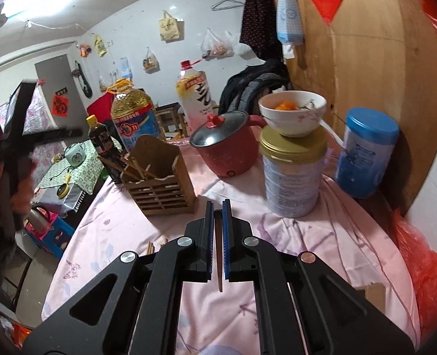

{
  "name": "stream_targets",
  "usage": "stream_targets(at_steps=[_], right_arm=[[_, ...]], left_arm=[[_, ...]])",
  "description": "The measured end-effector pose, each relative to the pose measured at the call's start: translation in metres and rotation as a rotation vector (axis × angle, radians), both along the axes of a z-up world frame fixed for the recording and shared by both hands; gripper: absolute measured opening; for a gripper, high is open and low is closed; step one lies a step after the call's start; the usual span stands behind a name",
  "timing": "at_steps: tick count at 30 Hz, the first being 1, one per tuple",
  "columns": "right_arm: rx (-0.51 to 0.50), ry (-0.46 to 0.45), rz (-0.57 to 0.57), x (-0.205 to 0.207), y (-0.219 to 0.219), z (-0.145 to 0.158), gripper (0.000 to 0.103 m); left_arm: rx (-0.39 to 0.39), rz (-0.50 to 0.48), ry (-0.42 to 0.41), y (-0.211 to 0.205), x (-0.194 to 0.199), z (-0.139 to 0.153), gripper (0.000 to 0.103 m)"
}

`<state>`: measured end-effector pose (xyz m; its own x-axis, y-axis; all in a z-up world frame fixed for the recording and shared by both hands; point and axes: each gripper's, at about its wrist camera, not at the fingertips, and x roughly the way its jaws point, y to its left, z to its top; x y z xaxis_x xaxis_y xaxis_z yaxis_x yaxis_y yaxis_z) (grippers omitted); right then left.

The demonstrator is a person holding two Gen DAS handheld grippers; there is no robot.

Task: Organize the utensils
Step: 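Drop the left gripper's chopstick into the caddy while the right carries its chopstick there, then lower the right gripper's chopstick into the wooden caddy and open the right gripper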

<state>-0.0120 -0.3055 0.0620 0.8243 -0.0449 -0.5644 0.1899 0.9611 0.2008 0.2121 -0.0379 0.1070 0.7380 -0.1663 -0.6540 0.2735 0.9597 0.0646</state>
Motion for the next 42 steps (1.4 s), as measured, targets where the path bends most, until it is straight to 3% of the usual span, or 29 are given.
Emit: stream_targets(at_steps=[3,8,14,18,29,33,36,39,42], right_arm=[[-0.011,-0.006,0.032,0.009,0.008,0.004,0.006],[-0.002,-0.01,0.068,0.019,0.018,0.007,0.006],[-0.031,-0.021,0.113,0.031,0.034,0.016,0.006],[-0.039,-0.047,0.157,0.052,0.039,0.03,0.006],[-0.116,-0.196,0.263,0.149,0.066,0.085,0.006],[-0.135,-0.188,0.274,0.19,0.075,0.076,0.006],[-0.174,-0.1,0.234,0.217,0.082,0.047,0.011],[-0.056,-0.083,0.239,0.201,0.076,0.038,0.011],[-0.08,-0.084,0.222,0.163,0.076,0.034,0.016]], left_arm=[[-0.006,0.056,0.042,0.034,-0.021,-0.019,0.083],[-0.021,0.139,0.187,0.079,-0.061,-0.069,0.085],[-0.079,0.196,0.389,0.099,-0.101,-0.13,0.086],[-0.069,0.216,0.472,0.103,-0.122,-0.156,0.086],[-0.067,0.36,0.519,0.131,-0.164,-0.169,0.086],[-0.059,0.44,0.53,0.149,-0.179,-0.172,0.086],[-0.071,0.49,0.549,0.161,-0.188,-0.175,0.086],[-0.074,0.499,0.548,0.165,-0.192,-0.172,0.086],[-0.082,0.471,0.538,0.162,-0.186,-0.169,0.086]])
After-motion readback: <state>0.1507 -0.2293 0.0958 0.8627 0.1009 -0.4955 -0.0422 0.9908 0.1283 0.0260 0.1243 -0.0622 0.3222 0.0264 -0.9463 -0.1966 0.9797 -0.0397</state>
